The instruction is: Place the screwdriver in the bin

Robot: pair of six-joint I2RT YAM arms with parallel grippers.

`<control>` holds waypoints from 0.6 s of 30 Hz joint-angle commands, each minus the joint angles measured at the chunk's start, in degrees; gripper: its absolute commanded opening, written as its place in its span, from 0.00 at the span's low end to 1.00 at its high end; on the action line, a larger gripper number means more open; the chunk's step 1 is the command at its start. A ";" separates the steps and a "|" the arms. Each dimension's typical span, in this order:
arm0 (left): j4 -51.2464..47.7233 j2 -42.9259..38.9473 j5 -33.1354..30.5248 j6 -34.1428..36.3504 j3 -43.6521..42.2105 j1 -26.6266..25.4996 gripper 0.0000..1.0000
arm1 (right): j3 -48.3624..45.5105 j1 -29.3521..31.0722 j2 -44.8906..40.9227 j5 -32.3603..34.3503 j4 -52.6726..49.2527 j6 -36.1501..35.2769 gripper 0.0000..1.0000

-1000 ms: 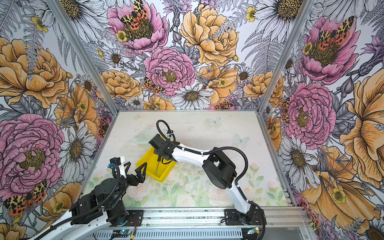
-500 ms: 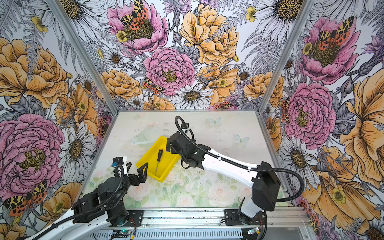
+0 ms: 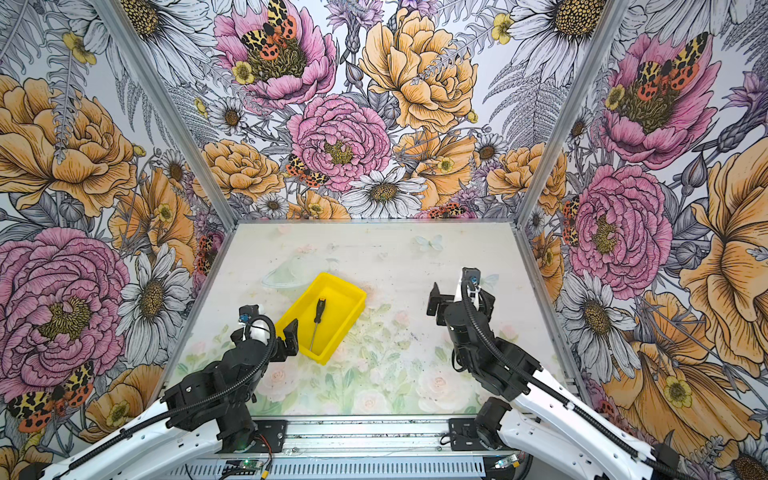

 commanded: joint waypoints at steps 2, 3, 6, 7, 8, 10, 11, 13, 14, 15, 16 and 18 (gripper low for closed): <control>3.33 2.53 -1.57 2.96 2.95 2.46 0.99 | -7.75 -8.02 -5.69 -1.71 1.42 -7.13 0.99; 4.32 3.03 -1.41 3.62 2.88 3.59 0.99 | -9.91 -10.03 -6.94 -3.27 2.48 -8.15 0.99; 9.07 4.96 3.45 6.72 2.21 10.56 0.99 | -15.82 -15.33 -10.47 -9.41 7.35 -10.98 1.00; 11.09 5.89 6.17 7.68 1.93 14.13 0.99 | -17.28 -16.81 -11.21 -11.32 8.98 -11.78 0.99; 13.09 7.03 9.12 8.45 1.60 17.96 0.99 | -18.61 -18.15 -11.60 -12.79 11.04 -12.74 0.99; 17.19 9.81 14.82 9.51 1.16 25.26 0.99 | -21.27 -20.53 -10.93 -14.11 15.71 -14.33 0.99; 19.66 11.74 17.63 10.13 0.94 28.84 0.99 | -22.49 -22.32 -9.84 -14.98 18.00 -14.86 1.00; 24.56 16.26 22.02 11.89 0.93 34.51 0.99 | -24.15 -26.36 -6.65 -17.54 22.79 -15.13 1.00; 27.16 18.46 23.75 12.95 1.06 37.09 0.99 | -24.79 -28.86 -4.45 -20.03 25.48 -15.02 1.00; 29.50 21.15 25.03 14.06 1.34 38.94 0.99 | -25.28 -30.92 -2.64 -21.97 28.23 -15.14 1.00; 31.78 24.27 26.32 15.27 1.82 40.95 0.99 | -26.05 -33.10 0.04 -24.30 31.83 -15.23 1.00; 35.01 30.12 28.31 18.22 3.42 43.88 0.99 | -27.14 -36.82 5.32 -27.59 38.63 -14.72 1.00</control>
